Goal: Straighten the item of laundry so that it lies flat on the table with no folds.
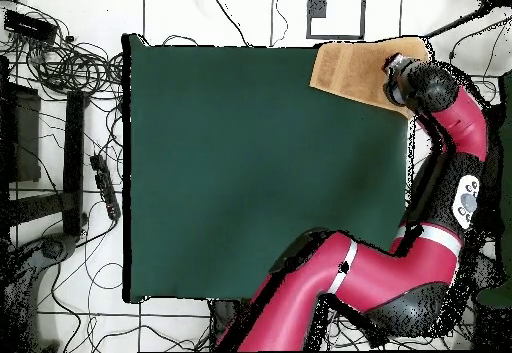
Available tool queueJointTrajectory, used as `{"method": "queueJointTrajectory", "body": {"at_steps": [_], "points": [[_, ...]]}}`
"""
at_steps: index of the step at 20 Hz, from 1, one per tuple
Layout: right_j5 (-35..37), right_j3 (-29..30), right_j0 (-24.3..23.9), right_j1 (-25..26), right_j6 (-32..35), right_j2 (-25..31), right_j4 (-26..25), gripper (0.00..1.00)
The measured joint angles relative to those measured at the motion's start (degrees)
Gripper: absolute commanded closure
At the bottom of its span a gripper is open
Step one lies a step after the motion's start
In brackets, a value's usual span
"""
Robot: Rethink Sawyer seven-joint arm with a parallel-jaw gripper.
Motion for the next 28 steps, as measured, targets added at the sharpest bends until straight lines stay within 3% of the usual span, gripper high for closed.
{"method": "queueJointTrajectory", "body": {"at_steps": [7,19,28], "points": [[-0.8,0.0,0.0,-2.2,0.0,0.5,-3.8,0.00],[-1.0,0.0,-1.3,-7.3,0.0,3.5,-2.9,0.00],[14.6,-2.0,-2.5,-7.7,0.0,2.7,1.7,0.00]]}}
